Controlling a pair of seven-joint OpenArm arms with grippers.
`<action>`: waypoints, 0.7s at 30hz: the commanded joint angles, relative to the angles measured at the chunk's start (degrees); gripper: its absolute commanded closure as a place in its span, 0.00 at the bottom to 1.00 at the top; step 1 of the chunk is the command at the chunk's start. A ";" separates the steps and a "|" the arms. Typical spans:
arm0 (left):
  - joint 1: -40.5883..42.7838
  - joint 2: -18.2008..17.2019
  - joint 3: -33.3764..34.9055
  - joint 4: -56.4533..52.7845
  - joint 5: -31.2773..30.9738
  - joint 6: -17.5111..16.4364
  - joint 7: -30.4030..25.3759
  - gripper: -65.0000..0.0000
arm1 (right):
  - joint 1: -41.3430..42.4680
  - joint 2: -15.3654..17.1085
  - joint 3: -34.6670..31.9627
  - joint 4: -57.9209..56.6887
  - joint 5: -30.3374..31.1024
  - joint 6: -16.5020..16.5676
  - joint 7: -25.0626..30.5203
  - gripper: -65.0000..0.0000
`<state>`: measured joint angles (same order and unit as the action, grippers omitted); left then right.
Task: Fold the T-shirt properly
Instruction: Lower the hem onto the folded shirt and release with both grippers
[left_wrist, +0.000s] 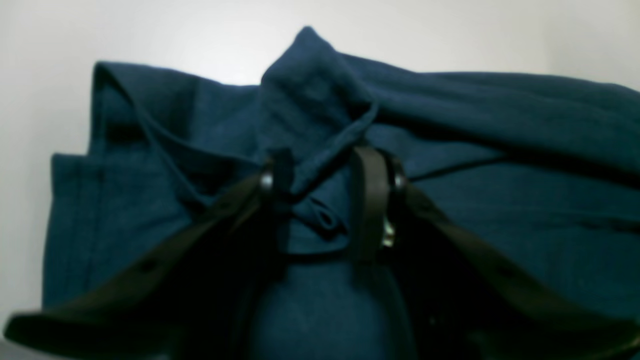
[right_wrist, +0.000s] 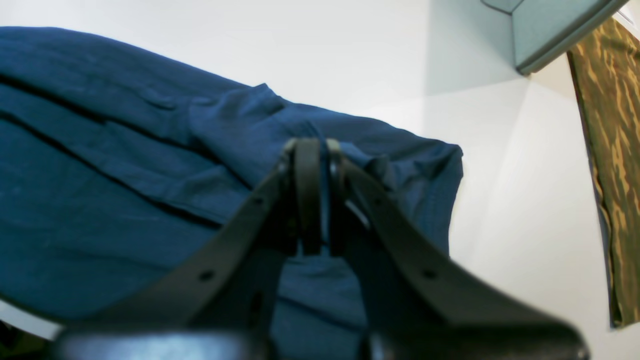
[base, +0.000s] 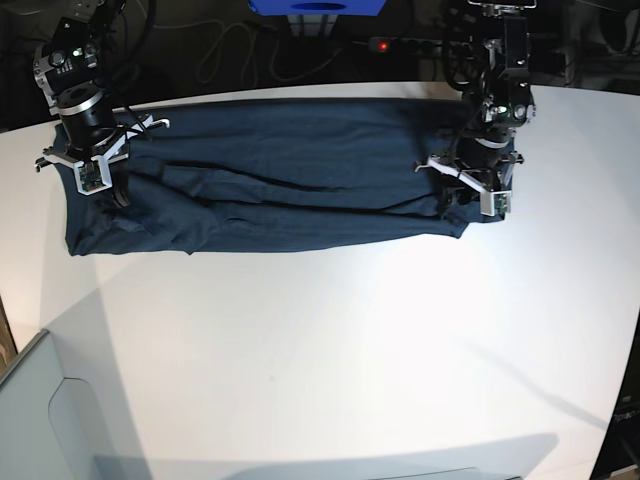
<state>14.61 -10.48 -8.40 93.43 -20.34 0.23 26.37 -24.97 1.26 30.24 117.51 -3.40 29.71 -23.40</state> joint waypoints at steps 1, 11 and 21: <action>-0.06 -0.38 0.01 1.03 -0.19 -0.01 -1.27 0.70 | -0.04 0.37 0.22 0.86 0.54 -0.04 1.55 1.00; -0.06 -0.38 0.10 2.35 0.07 -0.19 -1.27 0.87 | -0.04 0.37 0.22 0.86 0.45 -0.04 1.55 1.00; 0.47 -0.38 -0.52 6.31 0.16 0.25 -1.10 1.00 | 0.93 0.37 0.22 0.86 0.45 -0.04 1.55 1.00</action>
<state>15.14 -10.48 -8.67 98.39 -19.94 0.40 26.24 -23.94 1.26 30.24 117.51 -3.40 29.71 -23.38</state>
